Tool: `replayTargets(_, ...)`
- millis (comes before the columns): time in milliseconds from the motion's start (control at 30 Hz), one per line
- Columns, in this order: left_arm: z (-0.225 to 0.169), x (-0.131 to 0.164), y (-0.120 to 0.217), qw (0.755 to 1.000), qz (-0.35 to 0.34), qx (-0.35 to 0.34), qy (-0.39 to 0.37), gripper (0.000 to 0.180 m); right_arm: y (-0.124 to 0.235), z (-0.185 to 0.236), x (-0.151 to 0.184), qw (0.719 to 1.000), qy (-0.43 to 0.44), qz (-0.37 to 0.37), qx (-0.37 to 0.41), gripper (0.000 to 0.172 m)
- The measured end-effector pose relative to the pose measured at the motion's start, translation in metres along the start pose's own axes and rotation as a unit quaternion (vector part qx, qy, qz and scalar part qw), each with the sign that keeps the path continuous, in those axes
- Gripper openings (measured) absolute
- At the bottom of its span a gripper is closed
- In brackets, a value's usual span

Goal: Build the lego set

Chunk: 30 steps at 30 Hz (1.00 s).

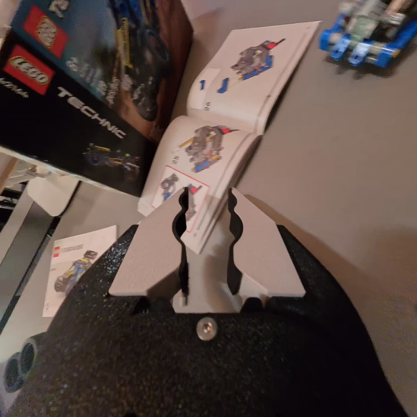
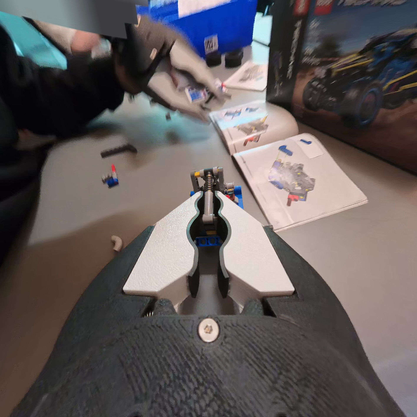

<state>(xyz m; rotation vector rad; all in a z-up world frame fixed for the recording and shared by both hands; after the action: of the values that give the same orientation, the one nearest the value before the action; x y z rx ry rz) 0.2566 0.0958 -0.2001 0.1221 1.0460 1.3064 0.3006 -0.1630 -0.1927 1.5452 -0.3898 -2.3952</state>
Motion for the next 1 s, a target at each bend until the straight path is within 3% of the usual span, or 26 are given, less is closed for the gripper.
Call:
replayTargets(167,0.008,0.017,-0.019,0.997,0.010,0.075,0.030,0.035,-0.020,0.013,0.001,1.000,0.007,0.019,-0.019,0.004)
replayTargets(300,0.002,0.020,-0.018,0.993,-0.004,0.107,0.041,0.001,-0.044,0.032,-0.004,0.998,-0.007,0.018,-0.054,0.004)
replayTargets(567,-0.008,0.024,0.005,0.994,-0.002,0.105,0.041,0.000,-0.090,0.074,0.000,0.990,0.066,0.075,-0.097,0.004)
replayTargets(733,-0.007,0.019,0.030,0.995,-0.015,0.090,0.038,0.000,-0.091,0.093,-0.010,0.981,0.113,0.067,-0.141,0.028)
replayTargets(800,-0.004,0.013,0.036,0.998,-0.020,0.063,0.023,0.000,-0.072,0.086,-0.026,0.982,0.158,0.046,-0.095,0.031)
replayTargets(900,-0.002,-0.011,0.039,0.999,-0.040,0.015,-0.033,0.000,-0.052,0.058,-0.052,0.986,0.161,-0.016,0.041,0.030)
replayTargets(1000,-0.007,-0.043,0.036,0.992,-0.059,-0.031,-0.106,0.000,-0.063,0.036,-0.050,0.989,0.125,0.019,0.069,0.038)
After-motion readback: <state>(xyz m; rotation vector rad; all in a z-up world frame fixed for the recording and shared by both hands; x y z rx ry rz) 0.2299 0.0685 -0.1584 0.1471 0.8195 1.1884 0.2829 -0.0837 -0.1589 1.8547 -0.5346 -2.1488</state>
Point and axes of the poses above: each gripper's, where its closed fingertips meet, y back along the fingers, x out of its underside, z = x × y across the jaws, the point moved 7 cm from there along y, back along the fingers, and after that the axes turned 15 degrees about -y, right-handed, at the moved point
